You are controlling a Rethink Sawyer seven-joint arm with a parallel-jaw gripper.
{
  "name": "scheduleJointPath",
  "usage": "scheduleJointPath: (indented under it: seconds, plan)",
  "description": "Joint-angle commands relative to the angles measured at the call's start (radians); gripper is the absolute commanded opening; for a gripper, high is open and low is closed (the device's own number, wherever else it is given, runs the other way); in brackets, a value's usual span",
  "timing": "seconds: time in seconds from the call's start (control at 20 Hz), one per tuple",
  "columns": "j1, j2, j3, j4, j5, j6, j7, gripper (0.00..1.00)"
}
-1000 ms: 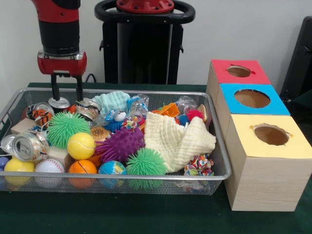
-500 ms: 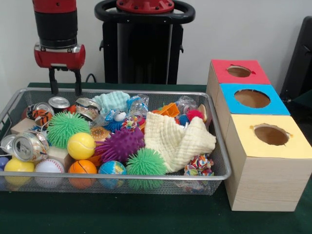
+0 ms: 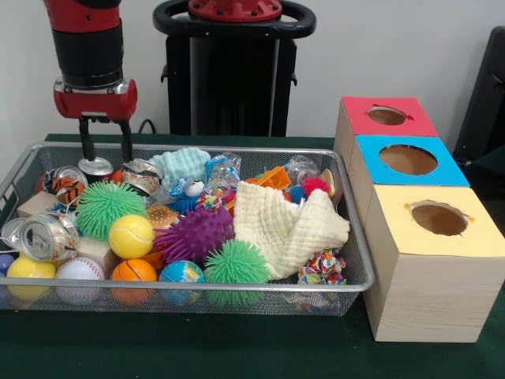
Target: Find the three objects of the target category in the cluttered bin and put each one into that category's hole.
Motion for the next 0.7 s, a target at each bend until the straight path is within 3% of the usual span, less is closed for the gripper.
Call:
scheduleJointPath:
  seconds: [0.05, 0.5, 0.7]
  plan:
    - [-0.028, 0.093, 0.106, -0.143, 0.042, 0.134, -0.027, 1.00]
    - [-0.048, 0.098, 0.119, -0.187, 0.032, 0.183, -0.043, 1.00]
    - [-0.064, 0.116, 0.137, -0.192, 0.017, 0.155, -0.050, 1.00]
